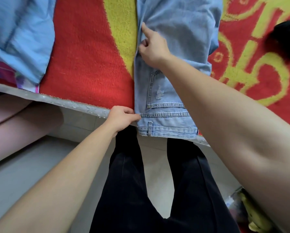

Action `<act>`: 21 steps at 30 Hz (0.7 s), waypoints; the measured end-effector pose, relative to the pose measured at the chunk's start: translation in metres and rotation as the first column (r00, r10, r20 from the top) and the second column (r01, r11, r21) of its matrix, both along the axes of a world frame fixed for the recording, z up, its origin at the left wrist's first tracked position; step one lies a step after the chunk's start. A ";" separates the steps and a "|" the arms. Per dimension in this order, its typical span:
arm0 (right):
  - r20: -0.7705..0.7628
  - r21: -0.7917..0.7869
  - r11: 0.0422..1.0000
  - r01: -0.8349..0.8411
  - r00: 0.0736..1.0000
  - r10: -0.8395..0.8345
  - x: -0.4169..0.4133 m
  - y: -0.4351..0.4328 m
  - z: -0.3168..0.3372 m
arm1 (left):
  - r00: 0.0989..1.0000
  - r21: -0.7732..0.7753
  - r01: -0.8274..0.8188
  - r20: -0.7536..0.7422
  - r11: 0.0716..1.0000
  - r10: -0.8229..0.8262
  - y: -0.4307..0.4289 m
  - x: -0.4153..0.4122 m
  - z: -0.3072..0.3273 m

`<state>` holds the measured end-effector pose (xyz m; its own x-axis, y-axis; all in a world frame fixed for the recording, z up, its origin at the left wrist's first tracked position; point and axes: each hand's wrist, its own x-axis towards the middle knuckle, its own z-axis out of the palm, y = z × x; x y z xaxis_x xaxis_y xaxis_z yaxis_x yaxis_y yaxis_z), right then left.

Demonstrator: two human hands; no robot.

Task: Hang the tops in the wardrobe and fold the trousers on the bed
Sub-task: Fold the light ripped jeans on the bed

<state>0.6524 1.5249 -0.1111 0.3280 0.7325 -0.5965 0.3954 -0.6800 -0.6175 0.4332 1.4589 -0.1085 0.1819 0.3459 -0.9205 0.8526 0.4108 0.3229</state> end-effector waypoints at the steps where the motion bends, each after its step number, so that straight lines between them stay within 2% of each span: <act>1: 0.032 -0.032 0.998 -0.054 0.998 0.055 -0.001 0.001 0.002 | 0.999 0.021 0.033 -0.017 0.999 -0.033 0.001 0.001 -0.001; 4: 0.056 -0.085 0.990 -0.115 0.991 0.120 0.003 0.009 0.013 | 0.986 0.028 0.149 -0.076 0.988 -0.146 0.008 0.014 0.002; 7: 0.242 0.067 0.997 0.027 0.969 -0.042 0.024 0.000 0.028 | 0.993 -0.004 0.091 -0.073 0.996 -0.091 0.022 0.034 0.011; 8: 0.328 0.141 0.986 0.092 0.935 -0.134 0.035 -0.007 0.030 | 0.998 0.083 0.049 -0.044 0.995 -0.045 0.029 0.043 0.012; 10: 0.510 0.221 0.958 0.180 0.816 -0.271 0.061 -0.021 0.034 | 1.000 0.365 -0.004 -0.011 0.931 0.009 0.047 0.068 0.014; 11: 0.581 0.216 0.949 0.228 0.751 -0.312 0.073 -0.027 0.033 | 0.999 0.461 -0.042 0.004 0.886 0.045 0.059 0.082 0.012; 13: 0.622 0.121 0.918 0.377 0.692 -0.367 0.094 -0.037 0.024 | 0.991 0.510 -0.135 0.059 0.849 0.122 0.083 0.112 0.007; 15: 0.493 -0.017 0.852 0.523 0.746 -0.448 0.112 -0.049 0.014 | 0.970 0.449 -0.244 0.133 0.860 0.206 0.100 0.136 -0.002; 17: 0.331 -0.118 0.831 0.544 0.810 -0.483 0.126 -0.063 0.004 | 0.957 0.409 -0.284 0.175 0.867 0.232 0.104 0.148 -0.008; 19: 0.194 -0.124 0.845 0.520 0.848 -0.493 0.133 -0.076 0.000 | 0.970 0.449 -0.230 0.175 0.864 0.168 0.101 0.151 -0.007; 21: -0.050 -0.101 0.831 0.547 0.831 -0.554 0.132 -0.088 -0.002 | 0.969 0.444 -0.230 0.192 0.866 0.159 0.095 0.146 -0.005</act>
<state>0.7847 1.4371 -0.1131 0.6156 0.3931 -0.6830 -0.1037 -0.8188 -0.5646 0.5791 1.5540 -0.1135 0.1845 0.7651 -0.6169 0.7006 0.3378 0.6285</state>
